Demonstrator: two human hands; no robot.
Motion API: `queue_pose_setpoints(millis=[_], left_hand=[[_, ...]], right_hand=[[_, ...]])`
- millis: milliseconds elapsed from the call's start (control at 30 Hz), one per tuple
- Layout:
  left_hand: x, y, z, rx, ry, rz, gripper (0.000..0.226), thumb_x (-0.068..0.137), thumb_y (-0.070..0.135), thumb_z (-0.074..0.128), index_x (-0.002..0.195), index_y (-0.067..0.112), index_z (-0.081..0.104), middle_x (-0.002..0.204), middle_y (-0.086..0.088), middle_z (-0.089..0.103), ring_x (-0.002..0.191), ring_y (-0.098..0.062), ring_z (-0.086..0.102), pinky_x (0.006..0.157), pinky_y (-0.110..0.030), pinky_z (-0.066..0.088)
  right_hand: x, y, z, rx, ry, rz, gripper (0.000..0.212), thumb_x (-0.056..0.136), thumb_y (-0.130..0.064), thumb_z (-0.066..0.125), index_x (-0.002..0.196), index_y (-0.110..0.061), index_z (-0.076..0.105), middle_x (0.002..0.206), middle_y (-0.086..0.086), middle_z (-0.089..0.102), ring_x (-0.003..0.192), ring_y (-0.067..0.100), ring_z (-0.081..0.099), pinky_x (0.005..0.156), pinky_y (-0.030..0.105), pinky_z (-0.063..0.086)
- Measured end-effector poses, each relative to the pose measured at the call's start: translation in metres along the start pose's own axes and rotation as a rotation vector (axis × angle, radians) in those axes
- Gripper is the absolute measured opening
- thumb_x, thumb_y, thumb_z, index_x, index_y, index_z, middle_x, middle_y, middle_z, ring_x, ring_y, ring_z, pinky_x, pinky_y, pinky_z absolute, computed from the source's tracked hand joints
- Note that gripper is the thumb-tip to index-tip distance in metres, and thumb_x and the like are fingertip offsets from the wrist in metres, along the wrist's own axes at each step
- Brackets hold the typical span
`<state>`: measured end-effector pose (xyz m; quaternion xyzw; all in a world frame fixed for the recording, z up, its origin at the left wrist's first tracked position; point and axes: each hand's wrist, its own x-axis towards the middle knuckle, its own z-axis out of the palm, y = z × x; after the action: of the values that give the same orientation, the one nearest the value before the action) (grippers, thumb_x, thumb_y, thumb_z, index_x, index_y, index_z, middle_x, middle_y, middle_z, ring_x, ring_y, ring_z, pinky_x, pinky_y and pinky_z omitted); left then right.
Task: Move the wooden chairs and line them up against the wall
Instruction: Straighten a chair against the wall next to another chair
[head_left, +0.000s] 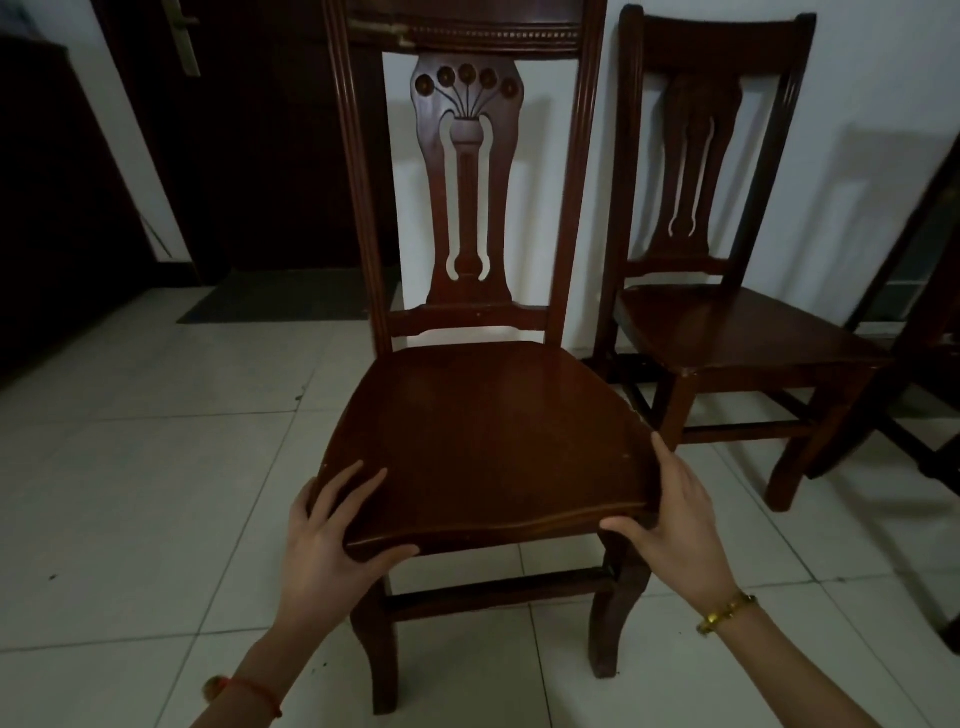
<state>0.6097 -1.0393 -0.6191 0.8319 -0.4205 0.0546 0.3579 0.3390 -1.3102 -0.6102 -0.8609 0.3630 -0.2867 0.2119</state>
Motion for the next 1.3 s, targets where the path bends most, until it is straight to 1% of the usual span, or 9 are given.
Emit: queue_pose_setpoints(millis=[167, 267, 367, 533, 633, 733, 967, 1133, 1300], left_hand=[[0.017, 0.007, 0.01, -0.051, -0.017, -0.023, 0.094, 0.062, 0.082, 0.064, 0.145, 0.042, 0.043, 0.155, 0.015, 0.033, 0.145, -0.033, 0.02, 0.112, -0.059, 0.029], [0.033, 0.009, 0.018, -0.068, -0.016, -0.02, 0.091, 0.064, 0.07, 0.073, 0.145, 0.042, 0.043, 0.155, 0.016, 0.032, 0.145, -0.033, 0.019, 0.114, -0.059, 0.028], [0.051, 0.008, 0.027, -0.085, -0.013, -0.007, 0.09, 0.065, 0.063, 0.079, 0.145, 0.04, 0.044, 0.155, 0.014, 0.033, 0.144, -0.034, 0.019, 0.114, -0.058, 0.028], [0.082, 0.005, 0.042, -0.097, -0.009, 0.006, 0.095, 0.06, 0.079, 0.061, 0.144, 0.036, 0.048, 0.152, 0.009, 0.04, 0.141, -0.037, 0.024, 0.114, -0.058, 0.028], [0.104, 0.003, 0.051, -0.099, -0.015, 0.003, 0.094, 0.06, 0.079, 0.064, 0.143, 0.037, 0.049, 0.15, 0.009, 0.042, 0.141, -0.037, 0.024, 0.114, -0.057, 0.029], [0.125, 0.003, 0.063, -0.097, -0.024, -0.001, 0.089, 0.063, 0.067, 0.078, 0.142, 0.038, 0.049, 0.149, 0.01, 0.043, 0.14, -0.036, 0.024, 0.113, -0.057, 0.031], [0.17, 0.007, 0.091, -0.086, 0.004, 0.005, 0.089, 0.064, 0.064, 0.08, 0.143, 0.038, 0.049, 0.149, 0.01, 0.043, 0.14, -0.036, 0.026, 0.112, -0.054, 0.032], [0.197, 0.016, 0.111, -0.111, 0.001, 0.005, 0.091, 0.065, 0.059, 0.083, 0.145, 0.035, 0.047, 0.151, 0.007, 0.042, 0.142, -0.038, 0.024, 0.114, -0.054, 0.029], [0.216, 0.011, 0.118, -0.077, 0.009, 0.0, 0.096, 0.063, 0.063, 0.081, 0.147, 0.038, 0.042, 0.152, 0.008, 0.04, 0.141, -0.037, 0.025, 0.113, -0.054, 0.03]], right_hand=[[0.021, 0.004, -0.001, 0.071, -0.003, 0.064, 0.131, 0.058, -0.061, 0.08, 0.155, -0.034, -0.003, 0.157, 0.003, 0.03, 0.143, 0.027, 0.03, 0.114, 0.057, 0.031], [0.037, 0.008, 0.0, 0.077, -0.007, 0.105, 0.133, 0.058, -0.053, 0.085, 0.155, -0.034, -0.003, 0.158, 0.004, 0.03, 0.143, 0.028, 0.031, 0.114, 0.056, 0.032], [0.053, 0.012, 0.001, 0.049, -0.015, 0.114, 0.128, 0.061, -0.049, 0.087, 0.156, -0.027, 0.003, 0.156, 0.006, 0.032, 0.143, 0.028, 0.031, 0.114, 0.055, 0.032], [0.079, 0.017, 0.006, 0.011, -0.006, 0.134, 0.112, 0.064, -0.047, 0.086, 0.152, -0.016, 0.022, 0.152, 0.008, 0.038, 0.139, 0.028, 0.034, 0.114, 0.052, 0.033], [0.098, 0.023, 0.009, -0.023, -0.008, 0.163, 0.105, 0.064, -0.045, 0.087, 0.148, -0.014, 0.03, 0.148, 0.009, 0.042, 0.136, 0.028, 0.039, 0.112, 0.05, 0.037], [0.119, 0.029, 0.011, -0.031, -0.006, 0.196, 0.104, 0.063, -0.045, 0.088, 0.145, -0.013, 0.033, 0.144, 0.009, 0.045, 0.133, 0.029, 0.043, 0.11, 0.049, 0.039], [0.165, 0.049, 0.014, -0.026, -0.015, 0.238, 0.105, 0.062, -0.047, 0.088, 0.145, -0.015, 0.032, 0.143, 0.009, 0.045, 0.133, 0.03, 0.042, 0.11, 0.052, 0.039], [0.199, 0.064, 0.014, -0.067, -0.022, 0.243, 0.107, 0.062, -0.047, 0.087, 0.147, -0.013, 0.032, 0.144, 0.01, 0.044, 0.138, 0.03, 0.035, 0.115, 0.05, 0.032], [0.215, 0.071, 0.019, -0.071, 0.03, 0.181, 0.103, 0.063, -0.048, 0.086, 0.145, -0.011, 0.035, 0.143, 0.008, 0.047, 0.138, 0.029, 0.035, 0.12, 0.052, 0.017]])
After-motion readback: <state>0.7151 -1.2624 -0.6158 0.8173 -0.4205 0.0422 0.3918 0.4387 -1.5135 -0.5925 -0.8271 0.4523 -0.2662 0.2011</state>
